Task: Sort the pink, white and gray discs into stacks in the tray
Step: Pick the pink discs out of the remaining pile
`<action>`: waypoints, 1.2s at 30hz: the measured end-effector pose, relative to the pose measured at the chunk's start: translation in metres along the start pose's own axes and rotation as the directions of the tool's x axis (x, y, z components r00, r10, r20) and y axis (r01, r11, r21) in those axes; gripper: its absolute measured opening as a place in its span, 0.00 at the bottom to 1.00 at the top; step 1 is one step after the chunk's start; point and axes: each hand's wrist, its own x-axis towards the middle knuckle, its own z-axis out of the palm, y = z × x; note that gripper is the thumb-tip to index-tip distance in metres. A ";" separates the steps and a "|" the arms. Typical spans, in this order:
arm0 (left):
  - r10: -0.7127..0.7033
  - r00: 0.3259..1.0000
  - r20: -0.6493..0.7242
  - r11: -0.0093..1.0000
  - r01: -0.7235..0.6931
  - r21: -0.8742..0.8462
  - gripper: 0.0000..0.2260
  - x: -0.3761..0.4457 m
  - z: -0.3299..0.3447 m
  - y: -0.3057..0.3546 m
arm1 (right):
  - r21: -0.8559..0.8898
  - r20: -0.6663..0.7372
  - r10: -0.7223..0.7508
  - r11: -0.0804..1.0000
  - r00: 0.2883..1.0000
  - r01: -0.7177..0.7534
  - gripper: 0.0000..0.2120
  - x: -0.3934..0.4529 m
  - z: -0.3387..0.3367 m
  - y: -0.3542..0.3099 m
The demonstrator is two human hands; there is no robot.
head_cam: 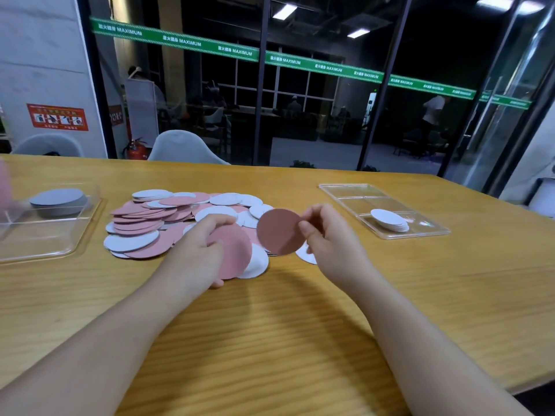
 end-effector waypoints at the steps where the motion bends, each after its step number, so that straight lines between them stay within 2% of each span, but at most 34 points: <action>1: -0.005 1.000 0.003 0.999 0.005 -0.040 0.22 0.001 0.001 0.000 | 0.038 0.060 0.005 0.999 0.998 -0.008 0.10 -0.001 0.007 0.000; 3: 0.006 1.000 0.006 0.991 -0.005 -0.135 0.18 0.002 0.003 0.001 | 0.063 0.117 0.003 0.998 0.993 -0.010 0.10 -0.002 0.020 0.001; 6: 0.098 0.994 0.048 0.974 -0.086 -0.211 0.12 0.001 0.004 0.001 | 0.044 0.107 -0.009 0.999 0.994 0.004 0.10 0.002 0.035 -0.001; 8: 0.162 0.985 0.060 0.976 -0.151 -0.156 0.14 0.002 0.003 -0.002 | 0.053 0.119 -0.023 0.998 0.993 0.016 0.09 0.007 0.042 -0.006; 10: 0.185 0.983 0.003 0.981 -0.185 -0.052 0.18 0.005 0.001 -0.007 | 0.048 0.146 -0.028 0.999 0.989 0.022 0.08 0.015 0.048 -0.011; 14: 0.171 0.975 -0.140 0.984 -0.162 0.070 0.20 0.014 -0.016 -0.013 | -0.203 0.129 0.002 0.979 0.992 0.024 0.05 0.051 0.049 -0.008; 18: 0.162 0.977 -0.136 0.981 -0.145 0.129 0.21 0.021 -0.029 -0.023 | -0.468 0.227 0.162 0.883 0.960 -0.038 0.07 0.069 0.053 -0.002; 22: 0.158 0.977 -0.142 0.978 -0.135 0.159 0.20 0.026 -0.039 -0.025 | -0.573 0.315 0.215 0.820 0.925 0.005 0.12 0.065 0.061 -0.002; 26: 0.239 0.962 -0.132 0.935 -0.191 0.300 0.22 0.026 -0.048 -0.022 | -0.591 0.402 0.197 0.802 0.894 0.089 0.11 0.060 0.063 -0.003; 30: 0.204 0.979 -0.021 0.904 -0.180 0.387 0.24 0.025 -0.044 -0.026 | -0.552 0.453 0.183 0.826 0.872 0.113 0.03 0.057 0.061 -0.003; 33: 0.164 0.986 0.023 0.887 -0.158 0.434 0.29 0.022 -0.038 -0.031 | -0.520 0.461 0.157 0.845 0.873 0.123 0.05 0.057 0.056 -0.001; 36: 0.162 0.987 0.012 0.894 -0.153 0.420 0.29 0.022 -0.037 -0.031 | -0.465 0.453 0.121 0.877 0.883 0.118 0.08 0.056 0.051 -0.002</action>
